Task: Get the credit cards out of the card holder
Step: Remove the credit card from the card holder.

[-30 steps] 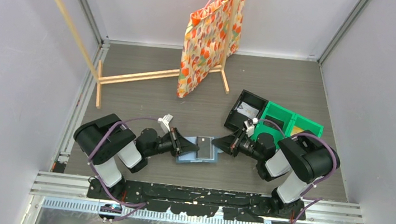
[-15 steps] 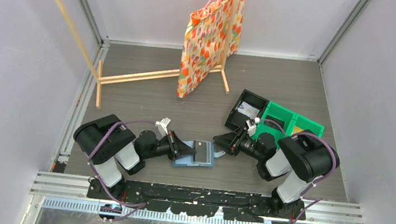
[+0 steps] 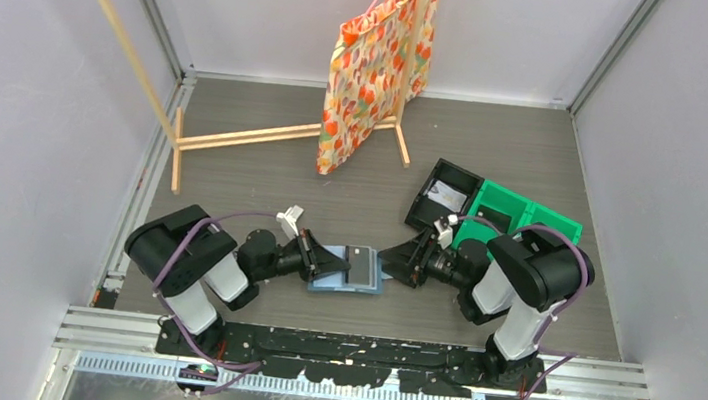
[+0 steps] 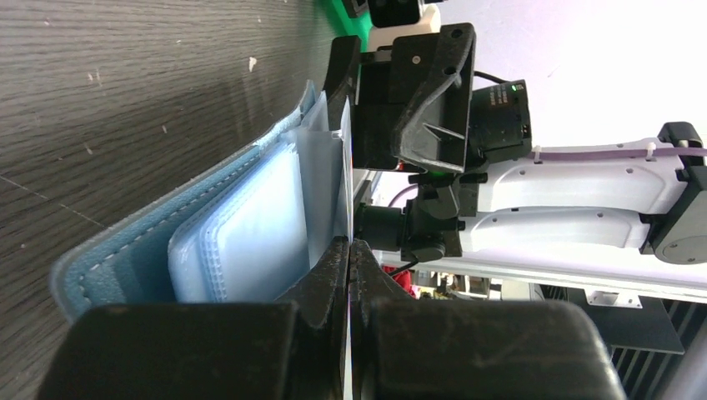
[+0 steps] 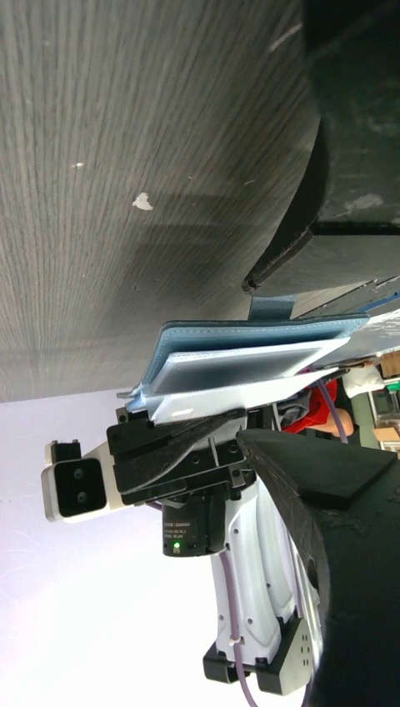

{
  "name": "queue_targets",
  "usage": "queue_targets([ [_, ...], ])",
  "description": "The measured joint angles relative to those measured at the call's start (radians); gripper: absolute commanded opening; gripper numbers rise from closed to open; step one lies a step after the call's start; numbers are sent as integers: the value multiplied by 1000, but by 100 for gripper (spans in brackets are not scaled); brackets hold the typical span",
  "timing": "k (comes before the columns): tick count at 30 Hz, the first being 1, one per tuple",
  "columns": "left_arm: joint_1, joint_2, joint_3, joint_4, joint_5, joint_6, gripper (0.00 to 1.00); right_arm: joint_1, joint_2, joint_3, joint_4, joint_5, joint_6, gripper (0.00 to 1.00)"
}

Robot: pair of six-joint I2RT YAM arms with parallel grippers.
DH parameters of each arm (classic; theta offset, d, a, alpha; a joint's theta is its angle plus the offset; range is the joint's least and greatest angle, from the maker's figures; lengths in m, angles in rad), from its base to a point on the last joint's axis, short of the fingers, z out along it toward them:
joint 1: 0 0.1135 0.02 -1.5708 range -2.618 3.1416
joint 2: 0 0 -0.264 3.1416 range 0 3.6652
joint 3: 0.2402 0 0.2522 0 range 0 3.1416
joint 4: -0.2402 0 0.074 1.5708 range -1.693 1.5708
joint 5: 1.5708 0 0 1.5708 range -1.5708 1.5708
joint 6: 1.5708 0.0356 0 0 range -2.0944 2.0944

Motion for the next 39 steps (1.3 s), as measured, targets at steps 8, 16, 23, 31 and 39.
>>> queue_targets([
  [8, 9, -16, 1, 0, 14, -4, 1, 0, 15, 31, -3, -61, 2, 65],
  [16, 10, -16, 26, 1, 33, -8, 1, 0, -63, 55, -11, -137, 29, 48],
  [23, 10, -17, 32, 0, 43, -19, 1, 0, -93, 59, -16, -156, 50, 57],
  [31, 11, -57, 32, -2, 43, -26, 1, 0, -92, 60, -18, -156, 53, 45],
  [39, 15, -94, 32, -7, 54, -26, 0, 10, -92, 89, -18, -170, 56, 33],
])
